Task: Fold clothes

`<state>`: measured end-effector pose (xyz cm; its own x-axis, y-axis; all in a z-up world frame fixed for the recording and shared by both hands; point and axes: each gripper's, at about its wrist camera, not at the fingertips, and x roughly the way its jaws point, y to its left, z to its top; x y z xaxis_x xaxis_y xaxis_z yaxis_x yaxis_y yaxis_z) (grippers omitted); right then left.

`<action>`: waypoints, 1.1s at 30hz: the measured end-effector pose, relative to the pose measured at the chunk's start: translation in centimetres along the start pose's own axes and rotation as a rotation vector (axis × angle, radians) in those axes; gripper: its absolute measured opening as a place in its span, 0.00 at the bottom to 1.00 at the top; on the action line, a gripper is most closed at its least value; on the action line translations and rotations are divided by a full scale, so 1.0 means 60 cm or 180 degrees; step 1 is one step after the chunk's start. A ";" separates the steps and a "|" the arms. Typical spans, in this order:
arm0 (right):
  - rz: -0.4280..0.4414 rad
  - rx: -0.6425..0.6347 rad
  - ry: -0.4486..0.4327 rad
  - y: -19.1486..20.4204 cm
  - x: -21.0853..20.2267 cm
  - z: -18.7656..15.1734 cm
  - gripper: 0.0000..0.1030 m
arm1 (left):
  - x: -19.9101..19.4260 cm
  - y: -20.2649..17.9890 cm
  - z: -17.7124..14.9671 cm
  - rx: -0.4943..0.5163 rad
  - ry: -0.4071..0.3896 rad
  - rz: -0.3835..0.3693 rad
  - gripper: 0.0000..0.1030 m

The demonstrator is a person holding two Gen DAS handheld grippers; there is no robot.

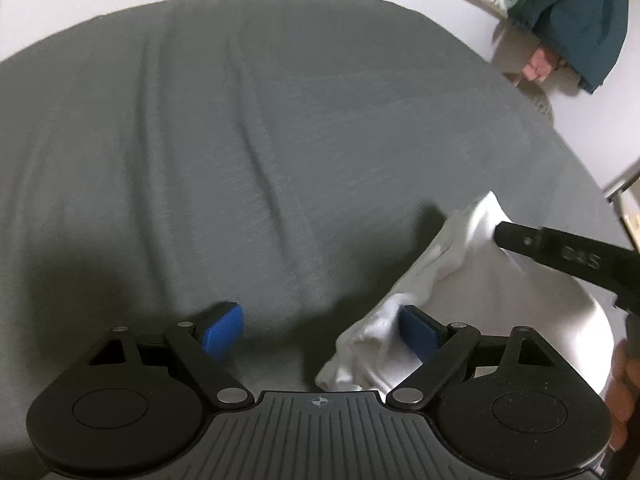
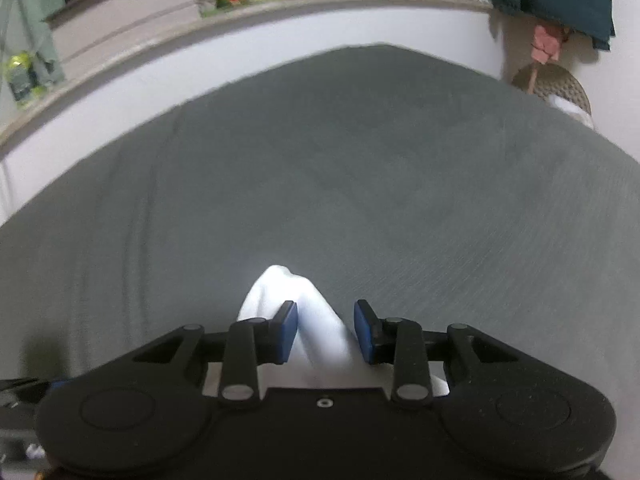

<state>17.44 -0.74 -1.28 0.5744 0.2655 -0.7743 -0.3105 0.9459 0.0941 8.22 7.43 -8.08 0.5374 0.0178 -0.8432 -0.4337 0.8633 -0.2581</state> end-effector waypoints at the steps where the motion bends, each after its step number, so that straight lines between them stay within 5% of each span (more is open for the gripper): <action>1: -0.0016 0.0041 0.0032 -0.004 0.010 0.001 0.31 | 0.000 -0.003 -0.002 0.0019 -0.0007 0.0037 0.85; 8: 0.0057 0.0496 0.0114 -0.024 0.052 0.001 0.36 | -0.016 0.002 -0.010 -0.0027 0.0005 0.0053 0.85; 13: 0.0071 0.0277 0.0156 -0.005 0.045 0.025 0.36 | -0.029 0.022 -0.017 -0.0115 -0.0066 0.0036 0.85; 19: 0.0476 0.0397 -0.0247 -0.030 -0.030 0.042 0.38 | -0.039 0.071 -0.023 -0.0486 -0.0096 -0.0434 0.85; 23: 0.0694 0.0479 -0.0533 -0.074 -0.127 -0.012 0.57 | -0.019 0.074 -0.012 -0.0594 0.0096 -0.0914 0.85; 25: 0.0753 0.0564 -0.0574 -0.106 -0.165 -0.064 0.58 | -0.010 0.069 -0.011 -0.0567 0.0208 -0.1075 0.85; 29: 0.0830 0.0890 -0.0569 -0.171 -0.213 -0.160 0.58 | -0.004 0.053 -0.014 -0.0352 0.0462 -0.1068 0.85; 33: 0.0951 0.1294 -0.0589 -0.231 -0.199 -0.215 0.60 | -0.004 0.068 -0.033 -0.0525 0.0626 -0.1027 0.85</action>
<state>5.08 -19.43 -1.41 0.6412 0.5279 -0.5569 -0.1836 0.8102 0.5567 4.88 9.93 -9.87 0.5233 -0.3511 -0.7765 -0.3842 0.7161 -0.5827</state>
